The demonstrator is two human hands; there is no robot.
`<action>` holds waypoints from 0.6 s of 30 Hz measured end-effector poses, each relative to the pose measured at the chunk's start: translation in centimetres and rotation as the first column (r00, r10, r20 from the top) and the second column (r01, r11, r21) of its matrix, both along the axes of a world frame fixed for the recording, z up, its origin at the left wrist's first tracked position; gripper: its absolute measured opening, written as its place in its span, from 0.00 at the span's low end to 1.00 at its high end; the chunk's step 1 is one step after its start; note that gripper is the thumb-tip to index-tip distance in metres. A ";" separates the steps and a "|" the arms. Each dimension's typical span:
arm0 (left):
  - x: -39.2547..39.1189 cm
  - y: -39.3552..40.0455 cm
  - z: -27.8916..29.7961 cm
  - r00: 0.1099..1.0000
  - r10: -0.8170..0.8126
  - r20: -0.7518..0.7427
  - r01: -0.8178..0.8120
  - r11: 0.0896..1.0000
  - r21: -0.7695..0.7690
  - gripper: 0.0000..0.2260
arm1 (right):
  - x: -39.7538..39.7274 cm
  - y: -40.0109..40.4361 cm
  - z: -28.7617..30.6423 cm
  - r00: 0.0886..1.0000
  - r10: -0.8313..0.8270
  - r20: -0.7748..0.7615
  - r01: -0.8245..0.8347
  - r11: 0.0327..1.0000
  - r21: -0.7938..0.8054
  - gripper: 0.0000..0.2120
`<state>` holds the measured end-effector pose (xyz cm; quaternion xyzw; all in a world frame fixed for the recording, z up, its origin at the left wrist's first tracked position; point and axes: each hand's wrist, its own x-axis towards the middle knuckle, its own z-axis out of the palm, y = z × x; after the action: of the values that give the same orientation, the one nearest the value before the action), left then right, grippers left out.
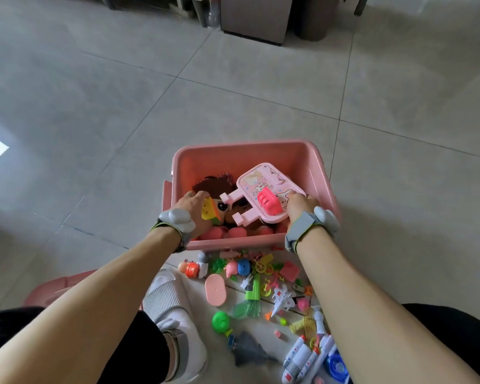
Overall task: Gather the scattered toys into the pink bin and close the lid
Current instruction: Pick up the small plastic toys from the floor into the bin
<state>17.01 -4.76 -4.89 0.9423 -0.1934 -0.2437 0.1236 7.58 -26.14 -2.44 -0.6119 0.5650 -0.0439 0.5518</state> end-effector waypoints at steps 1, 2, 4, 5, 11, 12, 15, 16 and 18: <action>0.2 -0.5 -0.6 1.000 -0.010 -0.017 0.009 1.000 -0.006 0.36 | 0.8 -0.5 -1.1 1.000 -0.019 0.015 0.018 0.999 0.028 0.34; 0.1 -0.7 -0.6 0.999 -0.026 -0.029 0.026 1.000 -0.017 0.35 | 1.1 -0.8 -1.6 0.999 -0.033 0.041 0.030 0.997 0.077 0.36; 0.2 -1.5 -1.4 0.997 -0.061 -0.047 0.060 0.998 -0.027 0.33 | 1.8 -1.0 -1.6 0.994 -0.045 0.103 0.021 0.973 0.229 0.28; 0.1 -1.8 -1.3 0.997 -0.070 -0.044 0.069 0.997 -0.025 0.33 | 1.9 -0.6 -0.8 0.990 -0.060 0.130 0.024 0.964 0.264 0.23; 0.4 -4.6 -3.4 0.978 -0.166 -0.126 0.176 0.981 0.079 0.17 | 3.0 -1.3 -3.2 0.972 -0.178 0.153 0.113 0.926 0.360 0.24; 0.2 -4.7 -3.6 0.975 -0.177 -0.136 0.193 0.975 0.112 0.15 | 3.0 -1.3 -3.1 0.970 -0.183 0.158 0.111 0.917 0.382 0.23; 0.5 -5.3 -4.1 0.977 -0.152 -0.148 0.182 0.958 0.220 0.16 | 2.9 -1.0 -4.0 0.969 -0.184 0.162 0.094 0.891 0.445 0.19; 0.5 -5.4 -4.3 0.978 -0.143 -0.152 0.180 0.949 0.259 0.16 | 2.9 -0.7 -4.4 0.963 -0.211 0.167 0.110 0.874 0.473 0.18; 0.5 -5.2 -4.5 0.976 -0.130 -0.173 0.181 0.931 0.317 0.15 | 2.8 -0.2 -4.8 0.947 -0.278 0.164 0.157 0.841 0.518 0.12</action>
<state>17.53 -9.96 -9.37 0.9104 -0.2141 -0.3515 -0.0418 10.37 -26.32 -7.20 -0.3707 0.5547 -0.0305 0.7443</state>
